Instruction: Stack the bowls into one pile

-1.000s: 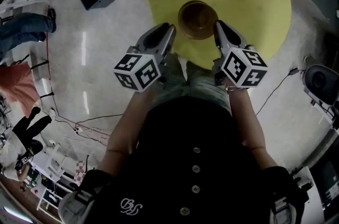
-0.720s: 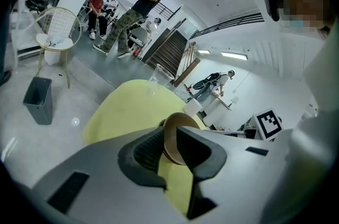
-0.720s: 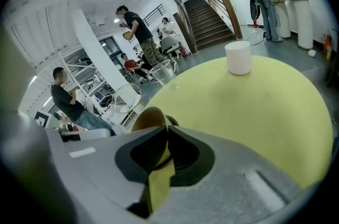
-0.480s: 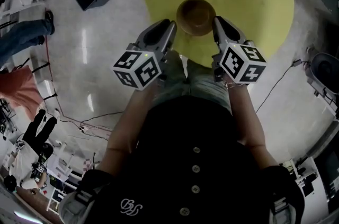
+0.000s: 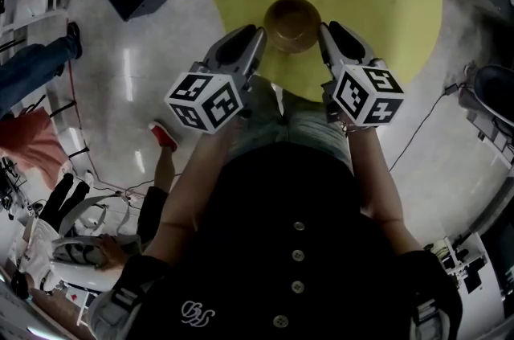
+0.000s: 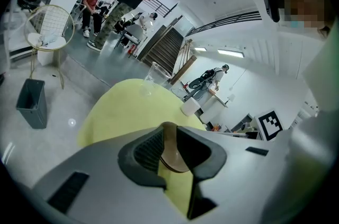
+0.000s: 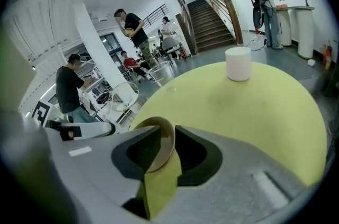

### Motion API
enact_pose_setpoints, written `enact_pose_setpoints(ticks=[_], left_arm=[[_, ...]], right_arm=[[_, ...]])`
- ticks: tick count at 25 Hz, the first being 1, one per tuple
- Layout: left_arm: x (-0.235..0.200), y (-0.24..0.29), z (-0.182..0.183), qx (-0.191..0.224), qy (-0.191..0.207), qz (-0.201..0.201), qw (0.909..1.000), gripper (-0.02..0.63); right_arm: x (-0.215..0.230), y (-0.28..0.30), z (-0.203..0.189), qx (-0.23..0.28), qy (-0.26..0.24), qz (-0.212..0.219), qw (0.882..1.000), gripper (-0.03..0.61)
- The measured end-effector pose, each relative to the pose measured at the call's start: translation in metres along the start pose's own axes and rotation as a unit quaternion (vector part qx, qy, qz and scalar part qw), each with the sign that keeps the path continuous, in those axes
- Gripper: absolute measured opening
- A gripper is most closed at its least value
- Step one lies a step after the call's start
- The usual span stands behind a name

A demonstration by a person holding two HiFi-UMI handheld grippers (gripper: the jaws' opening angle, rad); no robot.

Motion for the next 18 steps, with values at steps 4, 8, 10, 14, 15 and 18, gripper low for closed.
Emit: enact_pose_setpoints(ticks=[4,8,10,14,15,18], left_arm=[[0.004,-0.002,0.006,0.005,0.010,-0.005,0.9999,0.080],[0.015,-0.003,0.010,0.012,0.021,-0.011,0.9997,0.080],[0.017,-0.003,0.013,0.014,0.026,-0.014,0.9994,0.080],[0.022,-0.002,0.021,0.018,0.037,-0.024,0.9988,0.080],[0.025,-0.002,0.023,0.021,0.040,-0.027,0.9986,0.080],[0.033,-0.004,0.028,0.032,0.048,-0.038,0.9976,0.080]], right_arm=[[-0.004,-0.006,0.005,0.004,-0.011,0.006,1.000,0.073],[-0.004,-0.017,0.008,0.012,-0.018,0.013,1.000,0.072],[-0.005,-0.018,0.012,0.016,-0.024,0.017,0.999,0.072],[-0.013,-0.021,0.020,0.024,-0.049,0.032,0.998,0.072],[-0.015,-0.023,0.023,0.028,-0.054,0.036,0.998,0.072],[-0.022,-0.031,0.028,0.038,-0.063,0.049,0.996,0.066]])
Point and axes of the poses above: the fingertips, and each gripper's own axes: y forward along the fingers, x to its right, z out of its top, the point moved 6 cm from there along -y, backward along the fingers, and after that the axes turned 6 degrees about -y, right-handed, at the moved point
